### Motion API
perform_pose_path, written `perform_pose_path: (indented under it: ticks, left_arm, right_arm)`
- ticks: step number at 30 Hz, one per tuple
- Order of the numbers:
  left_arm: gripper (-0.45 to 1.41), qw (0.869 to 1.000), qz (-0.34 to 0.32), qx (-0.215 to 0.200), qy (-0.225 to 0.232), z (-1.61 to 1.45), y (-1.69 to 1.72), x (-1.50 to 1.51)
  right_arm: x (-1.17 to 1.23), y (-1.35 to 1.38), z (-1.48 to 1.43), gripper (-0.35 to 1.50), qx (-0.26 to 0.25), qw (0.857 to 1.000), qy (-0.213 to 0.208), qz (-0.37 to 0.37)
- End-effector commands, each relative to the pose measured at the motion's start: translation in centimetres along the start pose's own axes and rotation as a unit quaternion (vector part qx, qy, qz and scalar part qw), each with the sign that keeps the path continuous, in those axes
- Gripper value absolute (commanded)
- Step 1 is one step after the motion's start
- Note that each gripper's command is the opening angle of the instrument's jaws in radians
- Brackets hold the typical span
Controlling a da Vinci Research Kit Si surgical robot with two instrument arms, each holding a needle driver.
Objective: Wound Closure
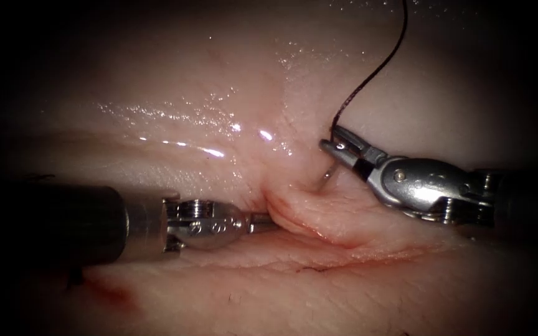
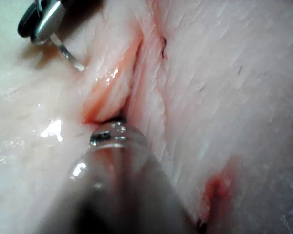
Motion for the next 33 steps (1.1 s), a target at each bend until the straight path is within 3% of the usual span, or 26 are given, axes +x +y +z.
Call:
perform_pose_path:
  ticks: [1, 11, 23, 33]
  left_arm:
    - [-0.45, 1.000, -0.001, -0.001, 0.000, 0.05, 0.02, 0.00]
    - [-0.45, 1.000, -0.004, -0.006, 0.001, -0.03, 0.02, 0.07]
    - [-0.45, 1.000, -0.005, -0.007, 0.002, -0.04, 0.01, 0.09]
    - [-0.45, 1.000, -0.003, -0.009, 0.001, -0.08, -0.02, 0.06]
  right_arm:
    - [-0.03, -0.05, 0.10, -0.35, 0.000, 1.000, 0.001, 0.020]
    - [-0.05, 0.04, 0.16, -0.35, -0.012, 0.989, 0.007, 0.146]
    - [-0.28, -0.12, 0.29, -0.35, -0.011, 0.949, -0.015, 0.313]
    - [-0.16, -0.45, 0.41, -0.35, 0.008, 0.912, -0.016, 0.409]
